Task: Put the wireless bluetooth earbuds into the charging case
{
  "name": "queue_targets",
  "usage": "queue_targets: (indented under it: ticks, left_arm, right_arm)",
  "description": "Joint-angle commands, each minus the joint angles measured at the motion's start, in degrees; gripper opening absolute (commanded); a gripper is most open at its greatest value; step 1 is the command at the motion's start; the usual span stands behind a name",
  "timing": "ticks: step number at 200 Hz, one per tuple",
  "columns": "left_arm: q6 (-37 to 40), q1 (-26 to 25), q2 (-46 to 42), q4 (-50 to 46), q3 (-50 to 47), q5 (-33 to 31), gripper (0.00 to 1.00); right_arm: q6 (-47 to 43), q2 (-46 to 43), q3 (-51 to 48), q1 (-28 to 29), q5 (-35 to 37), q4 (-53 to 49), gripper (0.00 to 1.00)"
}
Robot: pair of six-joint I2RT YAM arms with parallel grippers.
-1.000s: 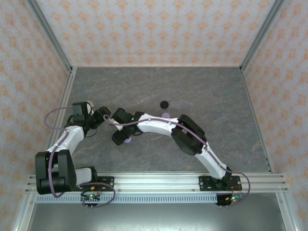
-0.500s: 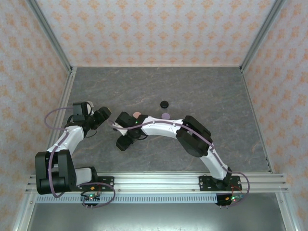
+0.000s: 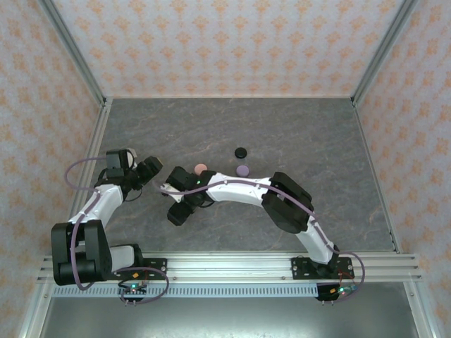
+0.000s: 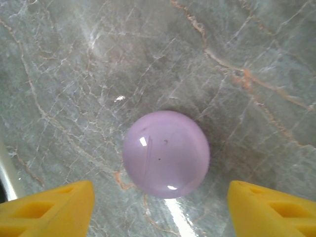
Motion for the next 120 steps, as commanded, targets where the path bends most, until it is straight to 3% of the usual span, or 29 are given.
queue_targets:
  ticks: [1,56,95,120]
  left_arm:
    - [0.91,0.34,-2.61,-2.77,-0.42,-2.25,0.76]
    - [0.41,0.48,-2.56,-2.73,-0.46,-3.16,0.76]
    - [-0.22,0.92,-2.58,-2.82,-0.72,-3.58,0.76]
    - [-0.29,1.15,-2.49,-2.78,-0.8,-3.62,0.77]
  right_arm:
    - [-3.64,1.33,4.35,0.19,5.51,-1.1,0.76]
    - [-7.47,7.1,10.8,2.37,8.17,-5.14,0.87]
    - [-8.33,9.76,13.13,3.39,9.86,-7.84,0.85]
    - [-8.35,10.29,13.24,3.67,11.03,-8.87,0.77]
